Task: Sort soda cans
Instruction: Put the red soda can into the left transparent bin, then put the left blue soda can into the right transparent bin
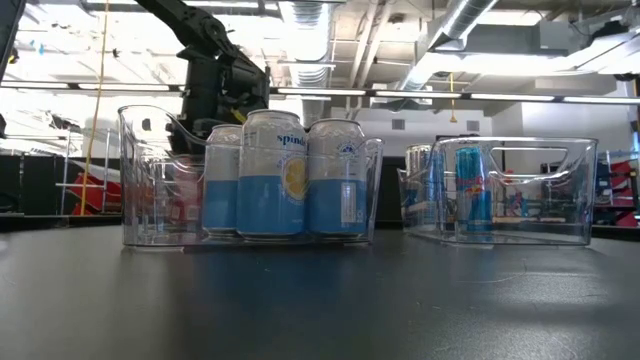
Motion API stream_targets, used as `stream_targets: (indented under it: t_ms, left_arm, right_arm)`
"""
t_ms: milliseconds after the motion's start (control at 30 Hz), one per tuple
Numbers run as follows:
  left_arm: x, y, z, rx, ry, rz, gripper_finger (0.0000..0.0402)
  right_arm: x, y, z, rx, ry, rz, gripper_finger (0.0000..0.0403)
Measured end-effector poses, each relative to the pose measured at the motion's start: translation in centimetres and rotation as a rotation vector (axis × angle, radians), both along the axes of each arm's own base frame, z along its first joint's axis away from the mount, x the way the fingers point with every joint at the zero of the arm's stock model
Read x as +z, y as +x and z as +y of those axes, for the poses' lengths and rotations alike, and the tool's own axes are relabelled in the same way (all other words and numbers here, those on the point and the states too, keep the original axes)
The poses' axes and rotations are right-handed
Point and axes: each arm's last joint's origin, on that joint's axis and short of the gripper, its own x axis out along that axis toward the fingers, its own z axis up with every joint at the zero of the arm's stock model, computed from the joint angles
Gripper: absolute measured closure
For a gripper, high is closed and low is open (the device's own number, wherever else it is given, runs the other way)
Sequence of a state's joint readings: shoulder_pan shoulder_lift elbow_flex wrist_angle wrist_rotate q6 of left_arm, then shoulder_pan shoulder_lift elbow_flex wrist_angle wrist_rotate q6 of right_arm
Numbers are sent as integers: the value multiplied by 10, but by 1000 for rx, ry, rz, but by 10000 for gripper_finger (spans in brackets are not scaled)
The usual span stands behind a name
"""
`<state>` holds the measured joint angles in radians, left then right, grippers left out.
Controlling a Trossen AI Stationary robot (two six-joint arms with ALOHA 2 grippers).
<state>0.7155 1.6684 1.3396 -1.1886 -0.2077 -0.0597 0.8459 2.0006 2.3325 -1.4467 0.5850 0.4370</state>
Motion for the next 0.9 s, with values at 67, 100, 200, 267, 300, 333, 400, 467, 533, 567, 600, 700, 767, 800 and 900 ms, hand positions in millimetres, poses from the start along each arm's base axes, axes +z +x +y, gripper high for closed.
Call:
stream_targets:
  t_ms: [67,100,200,267,300,333,400,467,533,567,600,700,767,800,900]
  left_arm:
    - [0,0,0,0,-4,4,66]
    - [0,0,0,0,-4,4,66]
    - [1,0,0,-3,-6,5,66]
    - [5,0,0,-11,-4,7,66]
    - [8,1,0,-14,4,3,66]
    - [12,2,1,-16,13,-3,66]
    - [19,4,2,-19,29,-20,66]
    - [26,7,2,-30,42,-35,66]
    - [34,10,0,-45,53,-47,66]
    - [38,12,-1,-51,59,-54,66]
    - [42,13,-2,-57,65,-61,66]
    - [60,19,-7,-79,84,-84,65]
    - [73,22,-12,-92,104,-106,65]
    - [80,23,-16,-101,122,-129,65]
    - [106,23,-37,-149,189,-226,65]
  right_arm:
    - [0,0,0,-2,0,0,15]
    - [0,1,-1,-2,0,0,15]
    - [0,1,-1,-3,0,0,15]
    - [0,1,-1,-4,0,0,15]
    - [0,1,-1,-3,0,0,15]
    - [0,1,-1,-4,0,0,15]
    - [0,1,-1,-3,0,0,15]
    - [0,1,-1,-3,0,0,15]
    - [0,1,-1,-4,0,0,15]
    - [0,1,-1,-3,0,0,15]
    - [0,1,-1,-4,0,0,15]
    - [0,1,-1,-4,0,-1,15]
    - [0,1,-1,-8,4,-1,15]
    - [0,1,-1,-11,7,-1,15]
    - [0,1,-1,-32,25,-4,15]
